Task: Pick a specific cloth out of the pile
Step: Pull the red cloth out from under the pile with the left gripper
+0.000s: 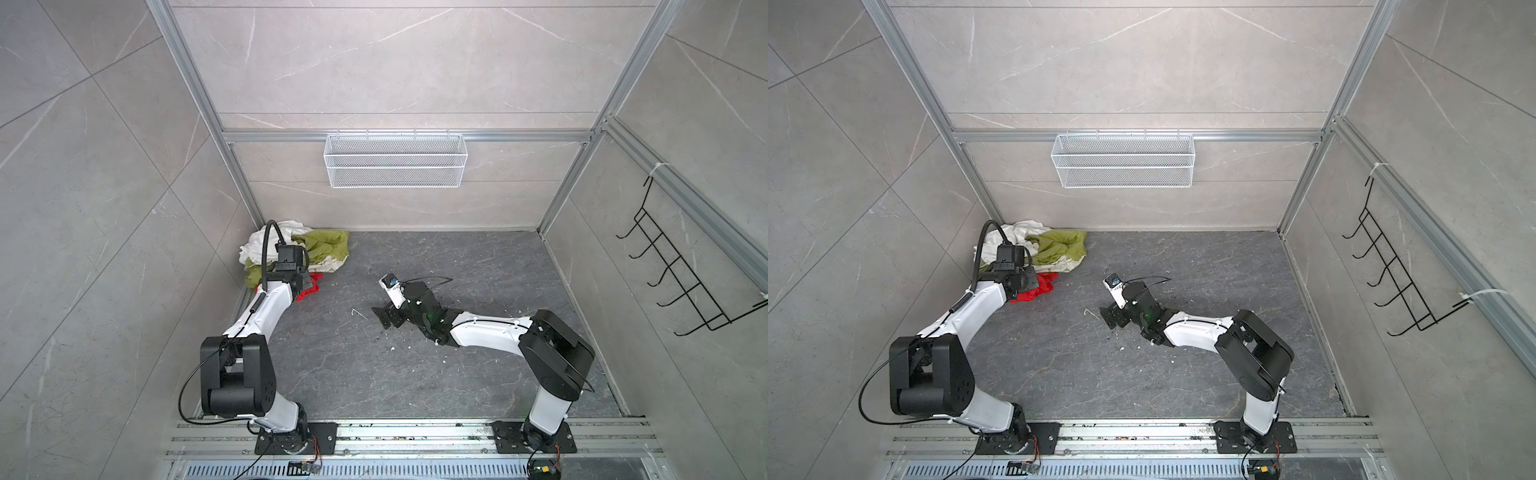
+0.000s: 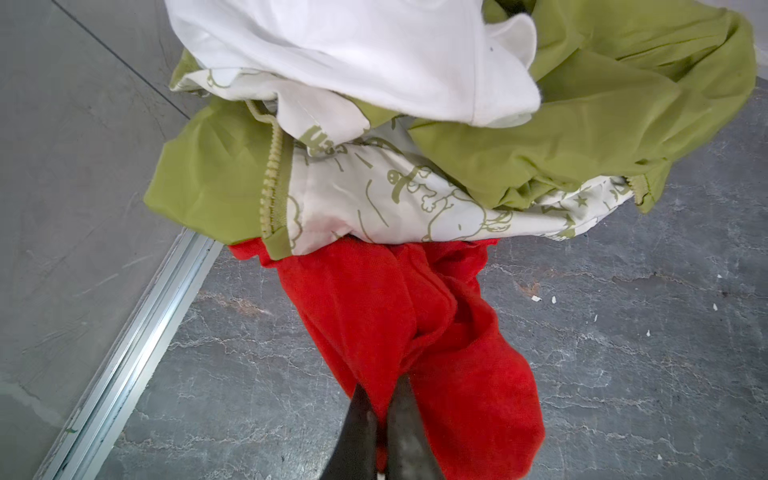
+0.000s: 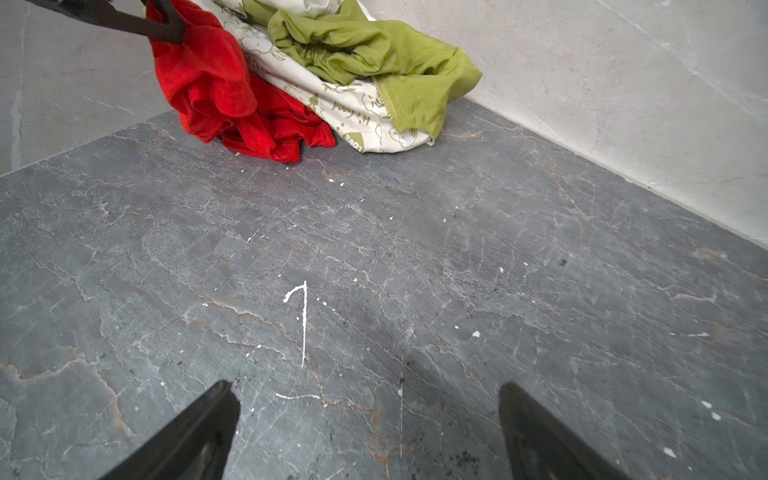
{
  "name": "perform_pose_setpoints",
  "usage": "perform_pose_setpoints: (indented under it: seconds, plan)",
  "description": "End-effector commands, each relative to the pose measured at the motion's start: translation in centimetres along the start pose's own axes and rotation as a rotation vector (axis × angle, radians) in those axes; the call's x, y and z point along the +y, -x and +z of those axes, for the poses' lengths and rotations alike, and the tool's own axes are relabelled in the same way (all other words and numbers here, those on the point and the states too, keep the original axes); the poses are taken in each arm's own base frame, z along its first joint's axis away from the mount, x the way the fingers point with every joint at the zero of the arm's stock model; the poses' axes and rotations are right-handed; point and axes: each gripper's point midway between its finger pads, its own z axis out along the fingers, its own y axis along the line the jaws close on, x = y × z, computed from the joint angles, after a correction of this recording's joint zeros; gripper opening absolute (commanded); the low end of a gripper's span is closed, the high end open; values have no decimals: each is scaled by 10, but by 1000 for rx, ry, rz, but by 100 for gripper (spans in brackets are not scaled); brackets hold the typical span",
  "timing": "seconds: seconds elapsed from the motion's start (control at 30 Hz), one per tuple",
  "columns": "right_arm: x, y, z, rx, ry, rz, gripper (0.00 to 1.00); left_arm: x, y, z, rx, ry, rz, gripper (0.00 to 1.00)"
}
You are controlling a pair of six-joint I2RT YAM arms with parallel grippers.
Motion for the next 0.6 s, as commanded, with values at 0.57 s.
perform_pose_setpoints:
  seconds: [0.57]
  plan:
    - [4, 12, -10, -28, -7, 10, 100, 8, 44, -52, -151, -6, -4, 0]
